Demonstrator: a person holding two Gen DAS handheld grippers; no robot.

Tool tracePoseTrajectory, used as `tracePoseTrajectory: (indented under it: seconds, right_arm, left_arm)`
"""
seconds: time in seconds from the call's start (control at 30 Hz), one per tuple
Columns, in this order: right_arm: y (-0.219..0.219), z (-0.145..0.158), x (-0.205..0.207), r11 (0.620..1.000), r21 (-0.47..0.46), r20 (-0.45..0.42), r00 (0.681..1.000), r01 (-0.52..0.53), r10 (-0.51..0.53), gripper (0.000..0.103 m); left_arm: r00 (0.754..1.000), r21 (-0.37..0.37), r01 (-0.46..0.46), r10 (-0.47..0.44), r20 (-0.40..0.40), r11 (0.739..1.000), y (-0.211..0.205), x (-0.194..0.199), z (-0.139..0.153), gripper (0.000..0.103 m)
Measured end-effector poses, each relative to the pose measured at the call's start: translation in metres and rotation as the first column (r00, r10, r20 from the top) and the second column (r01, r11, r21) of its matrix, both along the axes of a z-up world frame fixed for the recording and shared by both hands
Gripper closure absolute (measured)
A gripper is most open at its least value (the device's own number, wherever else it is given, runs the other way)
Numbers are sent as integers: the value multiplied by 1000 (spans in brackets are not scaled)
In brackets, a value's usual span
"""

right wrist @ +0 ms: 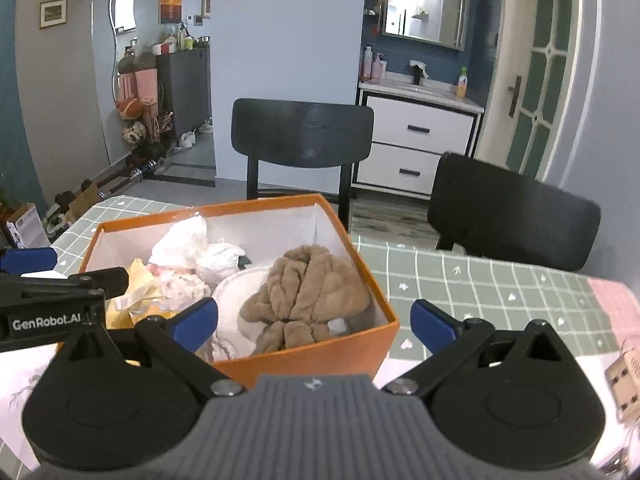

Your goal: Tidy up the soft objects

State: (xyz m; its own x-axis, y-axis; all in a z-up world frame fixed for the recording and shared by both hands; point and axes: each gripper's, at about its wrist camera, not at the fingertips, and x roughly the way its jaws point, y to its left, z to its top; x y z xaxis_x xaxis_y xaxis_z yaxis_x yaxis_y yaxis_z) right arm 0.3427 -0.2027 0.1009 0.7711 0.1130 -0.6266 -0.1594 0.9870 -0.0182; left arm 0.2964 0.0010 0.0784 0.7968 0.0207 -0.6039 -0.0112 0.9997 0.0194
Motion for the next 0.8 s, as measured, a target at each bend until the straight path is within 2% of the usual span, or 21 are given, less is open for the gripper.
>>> tracePoseTrajectory:
  seconds: [0.17,0.27,0.43,0.8]
  right_arm:
    - [6,-11,0,1000,9,-2,1000,4,-4,3]
    - [14,-16,2,1000,-24,-14,1000,-5,4,3]
    - [16,-16,-2,1000,-15,-18,1000,-7,6,3]
    - [14,-20,2,1000,-12,-33,999,-10,10,3]
  left_arm:
    - [1000,21,5,-5,-20,1000,-2,1,-11,5]
    - [999,47,-11,13,-52,999,-3,3,-15,5]
    - [999,73,-26,29,-40,997,-4,-3,-13,5]
    - [997,92,-24,31,-74,995,-7,2,-18,5]
